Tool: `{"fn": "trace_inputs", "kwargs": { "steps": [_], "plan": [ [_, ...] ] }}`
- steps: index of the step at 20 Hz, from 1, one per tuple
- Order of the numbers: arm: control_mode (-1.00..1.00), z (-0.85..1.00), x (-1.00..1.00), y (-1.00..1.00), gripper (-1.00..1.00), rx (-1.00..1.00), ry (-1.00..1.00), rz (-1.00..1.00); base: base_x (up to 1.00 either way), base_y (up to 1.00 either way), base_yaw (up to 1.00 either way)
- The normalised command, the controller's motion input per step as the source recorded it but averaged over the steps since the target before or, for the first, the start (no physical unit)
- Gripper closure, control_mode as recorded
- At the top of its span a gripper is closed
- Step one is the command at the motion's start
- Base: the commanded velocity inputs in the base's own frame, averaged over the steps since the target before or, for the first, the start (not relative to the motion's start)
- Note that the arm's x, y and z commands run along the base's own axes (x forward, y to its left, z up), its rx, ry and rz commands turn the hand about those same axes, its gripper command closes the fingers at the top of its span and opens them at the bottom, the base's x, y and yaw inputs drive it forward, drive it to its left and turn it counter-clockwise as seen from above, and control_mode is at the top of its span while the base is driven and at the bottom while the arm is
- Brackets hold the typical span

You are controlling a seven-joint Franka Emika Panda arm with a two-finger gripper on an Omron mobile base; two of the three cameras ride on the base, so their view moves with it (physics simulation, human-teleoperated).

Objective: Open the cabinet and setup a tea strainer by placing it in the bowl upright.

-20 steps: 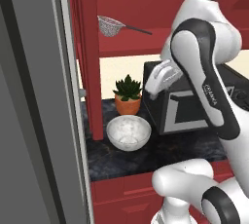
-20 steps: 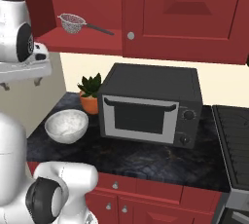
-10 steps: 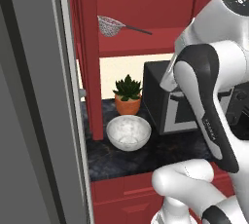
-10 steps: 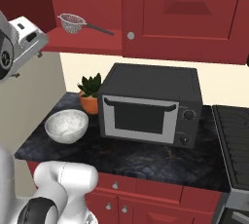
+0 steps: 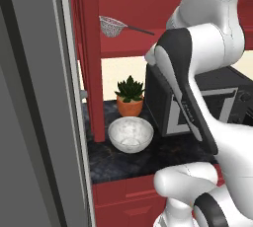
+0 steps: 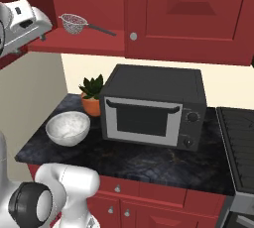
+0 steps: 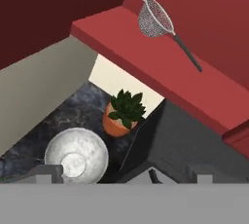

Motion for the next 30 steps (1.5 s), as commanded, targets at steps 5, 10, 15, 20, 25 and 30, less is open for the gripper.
{"fn": "trace_inputs", "kwargs": {
  "steps": [5,10,15,20,25,30],
  "plan": [
    [-1.00,0.00,0.33,0.22,-1.00,0.11,-0.38,0.11,0.00,0.00,0.00],
    [-1.00,0.00,0.15,0.00,-1.00,0.01,-0.13,0.19,0.00,0.00,0.00],
    [-1.00,-0.01,0.11,-0.09,-1.00,0.00,0.05,0.03,0.00,0.00,0.00],
    [-1.00,0.00,0.33,0.03,-1.00,0.00,0.07,0.00,0.00,0.00,0.00],
    [-1.00,0.00,0.62,0.10,-1.00,-0.01,0.03,0.00,0.00,0.00,0.00],
    [-1.00,-0.01,0.64,0.00,-1.00,-0.04,0.00,0.00,0.00,0.00,0.00]
  ]
}}
